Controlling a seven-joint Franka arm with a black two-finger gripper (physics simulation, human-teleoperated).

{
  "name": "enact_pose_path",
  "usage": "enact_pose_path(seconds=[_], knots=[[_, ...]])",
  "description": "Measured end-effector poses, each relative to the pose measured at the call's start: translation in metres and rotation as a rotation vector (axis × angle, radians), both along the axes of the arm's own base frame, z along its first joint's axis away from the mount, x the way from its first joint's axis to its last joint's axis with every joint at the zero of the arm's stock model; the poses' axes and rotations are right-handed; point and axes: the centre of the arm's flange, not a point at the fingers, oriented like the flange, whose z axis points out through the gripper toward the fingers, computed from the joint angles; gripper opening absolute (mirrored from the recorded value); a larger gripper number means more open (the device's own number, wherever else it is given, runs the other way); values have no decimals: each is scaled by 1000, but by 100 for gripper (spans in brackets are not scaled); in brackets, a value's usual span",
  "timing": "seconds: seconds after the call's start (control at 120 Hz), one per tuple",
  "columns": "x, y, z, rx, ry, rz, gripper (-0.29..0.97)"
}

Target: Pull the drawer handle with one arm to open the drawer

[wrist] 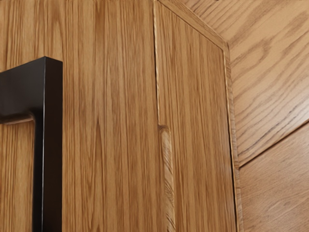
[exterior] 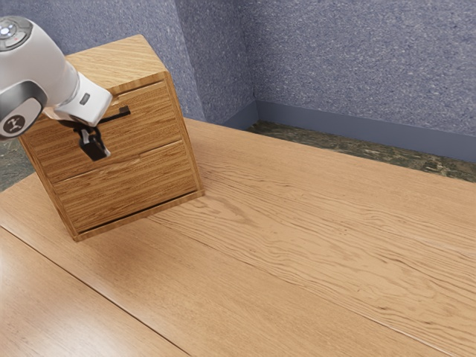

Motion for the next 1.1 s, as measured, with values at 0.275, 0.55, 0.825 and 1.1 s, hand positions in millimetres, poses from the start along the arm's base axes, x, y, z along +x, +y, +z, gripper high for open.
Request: enact_pose_path(seconds=[0.275,0.55,0.825,1.1], knots=[[-10,1,1,-6,-13,14,64],[-25,-11,8,-12,-24,11,67],[-22,-18,14,-26,-55,-6,68],[-18,-18,6,-32,-80,-22,68]])
